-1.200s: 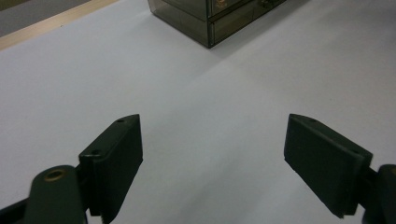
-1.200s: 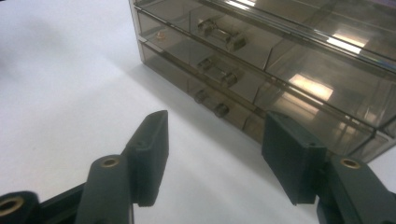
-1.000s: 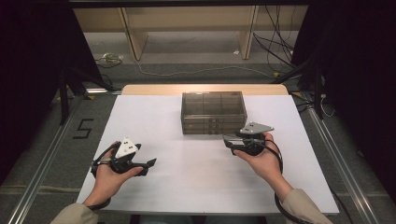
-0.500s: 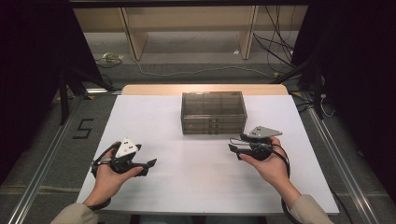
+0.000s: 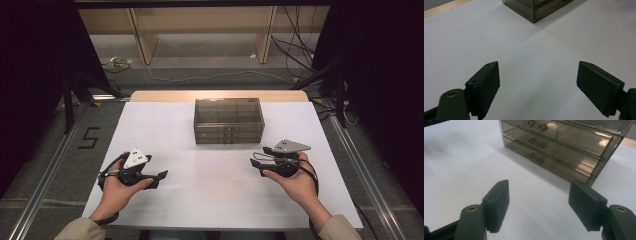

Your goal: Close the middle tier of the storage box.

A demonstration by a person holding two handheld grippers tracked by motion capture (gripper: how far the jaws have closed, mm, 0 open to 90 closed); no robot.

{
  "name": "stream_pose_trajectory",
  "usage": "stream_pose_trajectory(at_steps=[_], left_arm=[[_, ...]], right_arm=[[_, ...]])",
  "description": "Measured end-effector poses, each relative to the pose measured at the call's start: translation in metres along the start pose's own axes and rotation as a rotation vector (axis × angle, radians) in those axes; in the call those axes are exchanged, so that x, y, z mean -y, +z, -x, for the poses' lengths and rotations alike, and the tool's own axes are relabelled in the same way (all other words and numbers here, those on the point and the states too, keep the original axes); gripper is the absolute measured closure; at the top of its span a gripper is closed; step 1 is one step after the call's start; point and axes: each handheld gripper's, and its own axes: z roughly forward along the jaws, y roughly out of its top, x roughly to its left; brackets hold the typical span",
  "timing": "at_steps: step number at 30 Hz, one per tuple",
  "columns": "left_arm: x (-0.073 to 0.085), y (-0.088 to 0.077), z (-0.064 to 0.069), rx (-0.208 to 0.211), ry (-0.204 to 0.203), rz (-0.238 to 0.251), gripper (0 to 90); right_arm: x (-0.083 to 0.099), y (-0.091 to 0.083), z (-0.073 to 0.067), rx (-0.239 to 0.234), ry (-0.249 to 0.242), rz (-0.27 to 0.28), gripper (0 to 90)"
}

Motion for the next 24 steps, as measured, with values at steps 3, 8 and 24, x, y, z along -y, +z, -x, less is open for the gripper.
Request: stream_pose_trajectory(at_steps=[3,8,24], left_arm=[[0.000,0.000,0.000,0.003,-0.001,-0.002,18.9],[0.000,0.000,0.000,0.005,-0.004,-0.002,18.8],[0.000,0.003,0.002,0.021,-0.007,-0.013,18.6]], right_arm=[[0.003,-0.004,-0.001,-0.004,-0.001,0.004,33.4],[0.008,-0.011,-0.002,-0.005,0.006,0.006,33.1],[0.019,-0.026,-0.009,-0.030,0.003,-0.008,32.6]])
